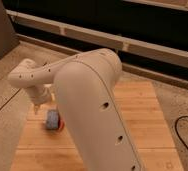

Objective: Place the pepper on the white sponge

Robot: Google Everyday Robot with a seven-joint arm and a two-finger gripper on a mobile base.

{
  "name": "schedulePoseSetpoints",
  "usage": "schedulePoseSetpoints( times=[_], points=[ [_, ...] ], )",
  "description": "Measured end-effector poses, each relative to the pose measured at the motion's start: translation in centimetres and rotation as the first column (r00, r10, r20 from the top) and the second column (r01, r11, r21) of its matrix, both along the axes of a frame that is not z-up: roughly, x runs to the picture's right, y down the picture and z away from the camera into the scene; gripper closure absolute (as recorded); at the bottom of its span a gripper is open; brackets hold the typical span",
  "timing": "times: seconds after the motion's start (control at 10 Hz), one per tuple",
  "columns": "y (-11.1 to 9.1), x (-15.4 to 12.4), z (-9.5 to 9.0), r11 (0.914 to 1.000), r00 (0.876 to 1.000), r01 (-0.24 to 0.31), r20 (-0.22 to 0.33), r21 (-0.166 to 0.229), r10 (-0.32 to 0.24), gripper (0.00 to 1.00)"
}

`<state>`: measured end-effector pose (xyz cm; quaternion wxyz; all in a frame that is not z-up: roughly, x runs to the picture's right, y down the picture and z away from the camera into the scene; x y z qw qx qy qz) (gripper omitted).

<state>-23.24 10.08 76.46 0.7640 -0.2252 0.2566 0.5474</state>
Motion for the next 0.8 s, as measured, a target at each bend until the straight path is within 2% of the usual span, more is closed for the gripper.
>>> schedulePoseSetpoints(
  times=[0.3, 0.8],
  points=[
    [-1.8, -0.8, -2.1, 0.9986, 0.999, -0.009, 0.033, 0.053, 0.007, 0.20],
    [-1.7, -0.9, -2.1, 0.9987, 0.999, -0.006, 0.035, 0.051, 0.004, 0.20]
  ],
)
